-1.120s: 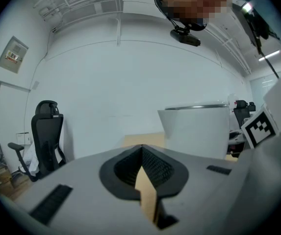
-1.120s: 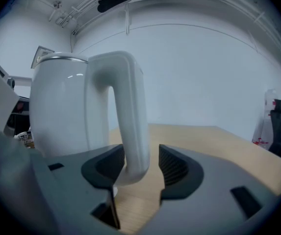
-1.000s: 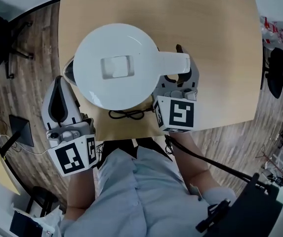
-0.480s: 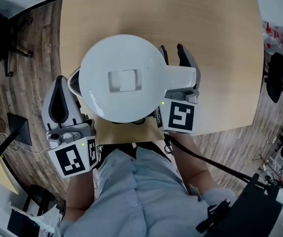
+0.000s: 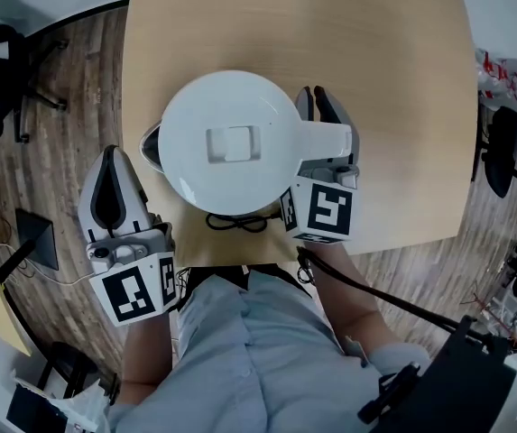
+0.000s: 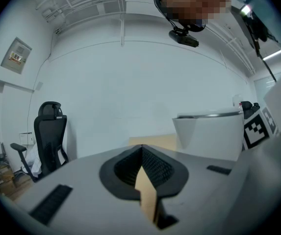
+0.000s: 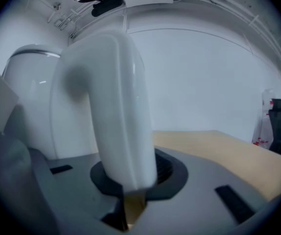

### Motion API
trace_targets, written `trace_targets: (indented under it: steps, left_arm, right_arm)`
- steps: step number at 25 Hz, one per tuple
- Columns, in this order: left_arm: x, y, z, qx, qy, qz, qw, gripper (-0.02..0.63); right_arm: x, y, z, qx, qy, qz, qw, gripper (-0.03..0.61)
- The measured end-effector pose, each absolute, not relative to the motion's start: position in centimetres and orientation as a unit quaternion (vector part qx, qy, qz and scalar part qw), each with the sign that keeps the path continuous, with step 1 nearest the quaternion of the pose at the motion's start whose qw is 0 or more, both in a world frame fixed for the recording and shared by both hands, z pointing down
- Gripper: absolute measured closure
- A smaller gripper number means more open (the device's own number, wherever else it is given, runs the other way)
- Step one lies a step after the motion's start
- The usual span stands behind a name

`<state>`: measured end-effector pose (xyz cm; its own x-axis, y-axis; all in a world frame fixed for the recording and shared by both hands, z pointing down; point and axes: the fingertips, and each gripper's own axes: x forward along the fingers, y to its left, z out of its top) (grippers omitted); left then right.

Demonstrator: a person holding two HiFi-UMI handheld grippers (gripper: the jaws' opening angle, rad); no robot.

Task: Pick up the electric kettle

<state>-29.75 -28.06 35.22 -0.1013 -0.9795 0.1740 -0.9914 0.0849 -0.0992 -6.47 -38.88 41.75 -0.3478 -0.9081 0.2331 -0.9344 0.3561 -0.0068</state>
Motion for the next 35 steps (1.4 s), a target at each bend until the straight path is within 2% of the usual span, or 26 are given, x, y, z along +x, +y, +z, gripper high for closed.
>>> trace_targets:
  steps: [11,16,22,35]
  left_arm:
    - [-30.6,-27.5,33.2,0.668,-0.739,0.088,0.005,0.614]
    - [-30.2,-27.3,32.2,0.676,-0.733,0.074,-0.002,0.614]
    - [-27.0,-28.2,30.5,0.703,-0.708,0.055,-0.014,0.614]
    - [-20.1,-28.8,30.7,0.76,-0.647,0.059,-0.014,0.614]
  right_arm:
    - [-5.8,-39.5,41.0,0.58,-0.806,0.111,0.032,0.526]
    - [-5.0,-40.6,36.5,0.59,-0.801,0.102,-0.009,0.528]
    - [0.2,-40.9,34.2,0.624,-0.775,0.095,-0.022,0.528]
    - [11.8,-37.2,37.2,0.706,-0.7,0.106,-0.012,0.528]
